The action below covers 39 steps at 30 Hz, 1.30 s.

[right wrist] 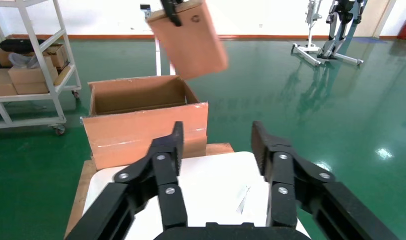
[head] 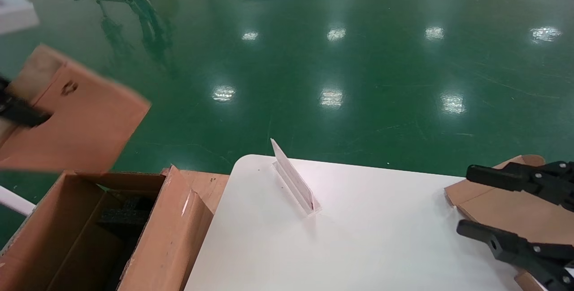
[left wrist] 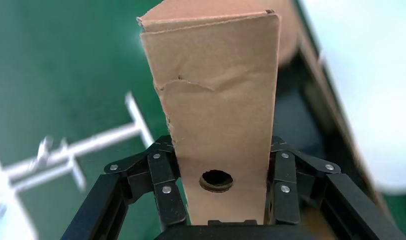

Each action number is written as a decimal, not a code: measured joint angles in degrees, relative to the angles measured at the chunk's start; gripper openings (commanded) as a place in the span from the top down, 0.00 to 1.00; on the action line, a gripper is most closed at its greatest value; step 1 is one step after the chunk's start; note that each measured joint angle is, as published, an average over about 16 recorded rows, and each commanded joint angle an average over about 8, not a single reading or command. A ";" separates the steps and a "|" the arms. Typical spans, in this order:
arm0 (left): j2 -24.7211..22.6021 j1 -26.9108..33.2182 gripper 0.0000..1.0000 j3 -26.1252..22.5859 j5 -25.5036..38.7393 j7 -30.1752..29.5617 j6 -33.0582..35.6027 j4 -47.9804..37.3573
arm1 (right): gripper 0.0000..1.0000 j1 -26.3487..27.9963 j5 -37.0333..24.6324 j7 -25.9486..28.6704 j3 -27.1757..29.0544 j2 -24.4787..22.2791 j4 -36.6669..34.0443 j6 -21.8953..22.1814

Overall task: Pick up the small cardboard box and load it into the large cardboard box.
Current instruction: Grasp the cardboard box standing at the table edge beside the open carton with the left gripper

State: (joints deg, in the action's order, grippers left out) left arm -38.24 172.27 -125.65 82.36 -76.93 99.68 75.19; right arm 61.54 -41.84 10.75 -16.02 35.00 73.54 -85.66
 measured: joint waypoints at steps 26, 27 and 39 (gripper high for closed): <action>-7.42 5.80 1.00 -34.18 -24.35 0.97 0.01 -11.79 | 0.00 0.00 0.00 0.00 0.00 0.00 0.00 0.00; -7.05 5.56 1.00 -34.42 -24.53 1.13 0.00 -12.42 | 0.00 0.00 0.00 0.00 0.00 0.00 0.00 0.00; -3.57 0.57 1.00 -35.60 -25.71 4.04 -0.74 -19.46 | 0.00 0.00 0.00 0.00 0.00 0.00 0.00 0.00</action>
State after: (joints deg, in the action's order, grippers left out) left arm -41.81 172.84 -161.26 56.65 -72.89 98.94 55.74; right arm 61.54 -41.84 10.75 -16.02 35.00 73.54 -85.66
